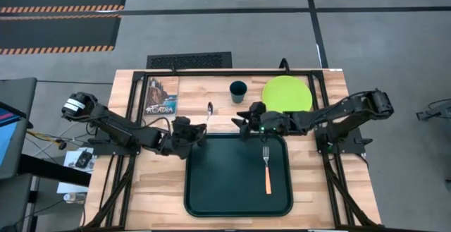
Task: Pick and place plate/cup/fork/spoon on tray
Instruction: Put the orange spoon on the black serving tray to the right of the orange fork
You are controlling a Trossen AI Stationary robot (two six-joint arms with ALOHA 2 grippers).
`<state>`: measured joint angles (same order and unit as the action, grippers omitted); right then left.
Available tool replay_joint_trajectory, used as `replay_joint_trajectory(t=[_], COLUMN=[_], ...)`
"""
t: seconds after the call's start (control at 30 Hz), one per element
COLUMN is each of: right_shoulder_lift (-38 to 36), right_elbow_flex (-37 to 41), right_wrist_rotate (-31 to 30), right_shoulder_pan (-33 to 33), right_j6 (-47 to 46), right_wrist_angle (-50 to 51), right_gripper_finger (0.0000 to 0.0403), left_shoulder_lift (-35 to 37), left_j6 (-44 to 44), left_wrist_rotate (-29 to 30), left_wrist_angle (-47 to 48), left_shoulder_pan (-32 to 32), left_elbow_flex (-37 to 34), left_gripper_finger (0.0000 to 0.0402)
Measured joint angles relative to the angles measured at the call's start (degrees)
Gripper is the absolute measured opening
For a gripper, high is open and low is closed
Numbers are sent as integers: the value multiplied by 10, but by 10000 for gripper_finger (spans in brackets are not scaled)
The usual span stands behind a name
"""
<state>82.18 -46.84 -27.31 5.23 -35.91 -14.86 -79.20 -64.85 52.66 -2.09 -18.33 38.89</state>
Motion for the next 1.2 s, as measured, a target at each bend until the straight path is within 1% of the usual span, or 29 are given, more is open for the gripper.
replay_joint_trajectory(t=[0.1,0.17,0.43,0.5,0.57,0.67,1.03,1.2], right_shoulder_lift=[29,49,157,173,190,205,196,204], right_elbow_flex=[-15,-28,-144,-164,-181,-191,-191,-191], right_wrist_rotate=[9,18,21,20,20,20,20,68], right_shoulder_pan=[-15,-20,-20,-21,-23,-26,-65,-87], right_j6=[0,4,74,79,81,81,90,90], right_wrist_angle=[-59,-54,-49,-27,-25,-16,-4,-6], right_gripper_finger=[236,238,237,235,234,233,233,233], left_shoulder_lift=[0,-2,-16,-16,-16,-16,-16,-16], left_j6=[0,0,-9,-9,-9,-8,3,5], left_wrist_rotate=[10,12,18,19,21,20,20,18], left_wrist_angle=[-11,-16,-17,-17,-15,-15,-17,-16], left_shoulder_pan=[-8,-9,-9,-9,-9,-9,-9,-9], left_elbow_flex=[0,0,0,0,0,0,0,0], left_gripper_finger=[0,0,0,0,0,0,0,0])
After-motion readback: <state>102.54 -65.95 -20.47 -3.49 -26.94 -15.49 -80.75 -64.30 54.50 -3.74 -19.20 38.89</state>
